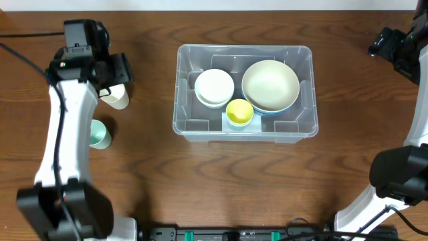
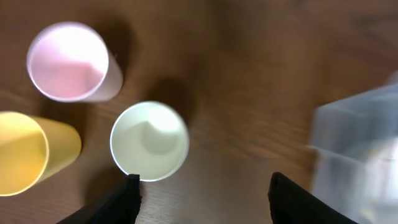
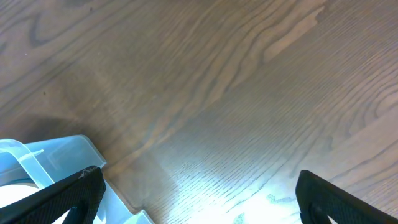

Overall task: Pack container
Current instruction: 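Move the left gripper back to the cream cup, then grasp the cream cup's rim with the left gripper and lift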

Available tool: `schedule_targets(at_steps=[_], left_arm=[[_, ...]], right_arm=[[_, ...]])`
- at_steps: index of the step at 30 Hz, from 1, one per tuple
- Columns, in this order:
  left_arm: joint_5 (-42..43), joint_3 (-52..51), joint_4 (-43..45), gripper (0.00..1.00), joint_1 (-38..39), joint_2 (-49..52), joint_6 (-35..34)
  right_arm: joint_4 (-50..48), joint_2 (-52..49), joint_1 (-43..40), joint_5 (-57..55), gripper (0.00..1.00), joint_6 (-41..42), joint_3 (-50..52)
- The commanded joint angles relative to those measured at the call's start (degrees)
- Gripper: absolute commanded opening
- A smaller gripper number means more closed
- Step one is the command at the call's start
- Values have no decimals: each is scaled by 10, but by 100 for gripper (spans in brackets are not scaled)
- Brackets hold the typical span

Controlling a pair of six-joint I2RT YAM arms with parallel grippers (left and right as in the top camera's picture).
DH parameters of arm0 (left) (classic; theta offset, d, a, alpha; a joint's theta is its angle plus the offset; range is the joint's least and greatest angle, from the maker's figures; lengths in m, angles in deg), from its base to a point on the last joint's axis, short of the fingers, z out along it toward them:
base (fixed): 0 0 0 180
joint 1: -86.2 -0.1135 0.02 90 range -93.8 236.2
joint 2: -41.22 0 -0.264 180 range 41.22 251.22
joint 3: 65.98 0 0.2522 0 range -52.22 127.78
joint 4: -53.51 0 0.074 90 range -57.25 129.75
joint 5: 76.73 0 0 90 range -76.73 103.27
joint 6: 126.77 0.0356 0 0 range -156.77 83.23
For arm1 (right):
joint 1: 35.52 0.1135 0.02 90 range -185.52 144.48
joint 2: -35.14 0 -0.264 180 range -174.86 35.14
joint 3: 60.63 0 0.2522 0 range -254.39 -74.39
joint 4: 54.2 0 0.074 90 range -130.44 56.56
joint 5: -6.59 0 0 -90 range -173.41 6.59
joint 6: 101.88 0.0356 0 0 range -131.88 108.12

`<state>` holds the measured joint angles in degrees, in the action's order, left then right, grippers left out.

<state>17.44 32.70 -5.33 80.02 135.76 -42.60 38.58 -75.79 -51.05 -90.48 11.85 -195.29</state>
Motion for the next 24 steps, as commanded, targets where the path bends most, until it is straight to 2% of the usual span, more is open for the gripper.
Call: schedule_targets(at_steps=[1, 14, 21, 24], left_arm=[[-3, 1, -5, 66, -4, 41, -6], [11, 1, -7, 65, -1, 149, 22], [11, 1, 0, 45, -2, 177, 28], [11, 1, 3, 30, -2, 179, 28]], right_arm=[[1, -3, -2, -2, 99, 9, 0], [1, -3, -2, -2, 99, 9, 0], [1, -3, -2, -2, 99, 9, 0], [1, -3, -2, -2, 99, 9, 0]])
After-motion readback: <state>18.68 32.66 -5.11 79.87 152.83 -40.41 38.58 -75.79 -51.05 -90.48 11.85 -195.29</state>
